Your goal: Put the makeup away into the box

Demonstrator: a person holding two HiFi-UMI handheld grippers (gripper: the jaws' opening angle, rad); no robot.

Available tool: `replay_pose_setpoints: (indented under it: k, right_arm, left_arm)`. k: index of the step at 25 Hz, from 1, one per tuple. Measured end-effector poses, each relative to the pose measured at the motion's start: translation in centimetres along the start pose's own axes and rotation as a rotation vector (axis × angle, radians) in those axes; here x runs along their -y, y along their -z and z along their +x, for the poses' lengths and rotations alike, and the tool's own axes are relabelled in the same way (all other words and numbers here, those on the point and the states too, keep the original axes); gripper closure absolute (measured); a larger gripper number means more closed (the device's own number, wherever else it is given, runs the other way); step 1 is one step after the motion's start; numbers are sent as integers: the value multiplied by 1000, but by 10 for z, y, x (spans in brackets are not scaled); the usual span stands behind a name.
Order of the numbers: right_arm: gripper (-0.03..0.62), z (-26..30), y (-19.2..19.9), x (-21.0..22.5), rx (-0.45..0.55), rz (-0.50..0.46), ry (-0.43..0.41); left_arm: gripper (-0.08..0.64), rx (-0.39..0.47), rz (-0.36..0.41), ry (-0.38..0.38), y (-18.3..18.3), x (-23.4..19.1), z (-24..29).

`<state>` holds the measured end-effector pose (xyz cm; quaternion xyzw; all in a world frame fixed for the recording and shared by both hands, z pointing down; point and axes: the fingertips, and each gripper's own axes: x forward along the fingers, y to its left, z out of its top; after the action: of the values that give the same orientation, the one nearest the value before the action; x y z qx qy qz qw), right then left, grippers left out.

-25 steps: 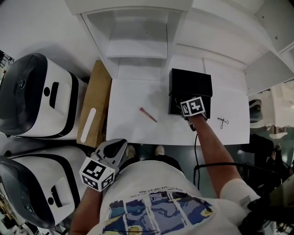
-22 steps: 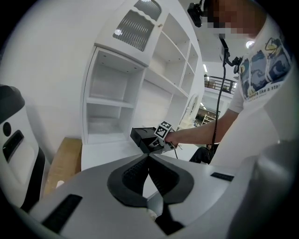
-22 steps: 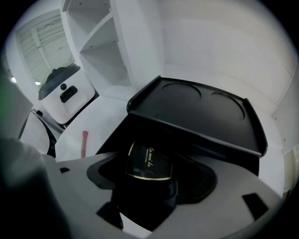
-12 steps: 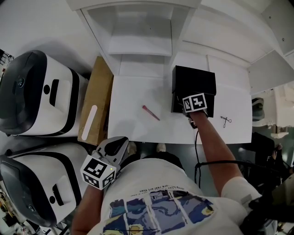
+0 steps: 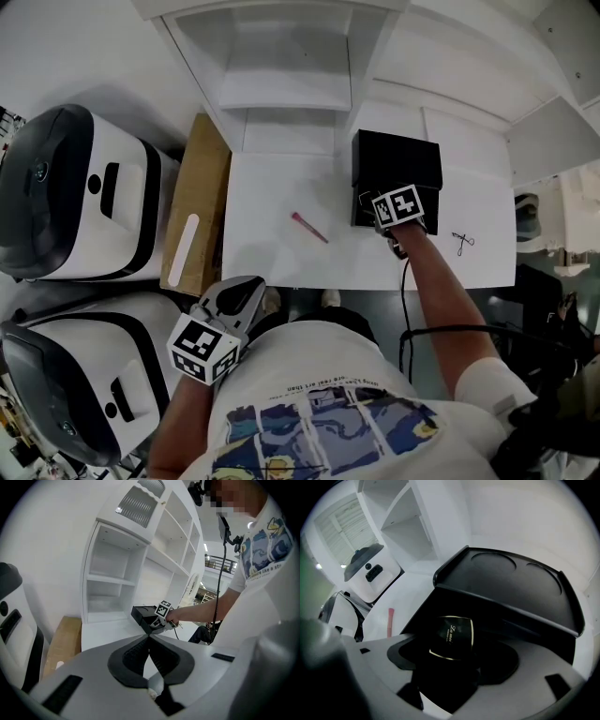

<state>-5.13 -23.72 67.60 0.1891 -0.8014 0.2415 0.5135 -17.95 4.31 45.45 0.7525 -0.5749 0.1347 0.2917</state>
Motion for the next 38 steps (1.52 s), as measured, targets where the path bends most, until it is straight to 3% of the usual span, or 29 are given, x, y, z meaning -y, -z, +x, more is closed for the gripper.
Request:
replay_pose_setpoints:
  k: [11, 19, 22, 27, 32, 38]
  right_arm:
    - [262, -21, -3, 3, 66, 6, 37]
    - [267, -72, -2, -4, 218, -16, 63]
    - [397, -99, 7, -8, 288, -21, 93]
    - [529, -131, 45, -11, 333, 18, 130]
    - [566, -150, 98, -7, 339, 91, 138]
    - [568, -170, 161, 26, 356, 217, 210]
  left_arm:
    - [546, 4, 10, 18, 2, -3, -5]
    - [546, 8, 59, 87, -5, 13, 5]
    - [546, 5, 78, 131, -9, 22, 13]
    - [546, -20, 131, 226, -17, 42, 36]
    - [546, -38, 190, 316, -30, 69, 63]
    - [546, -66, 265, 422, -45, 102, 98]
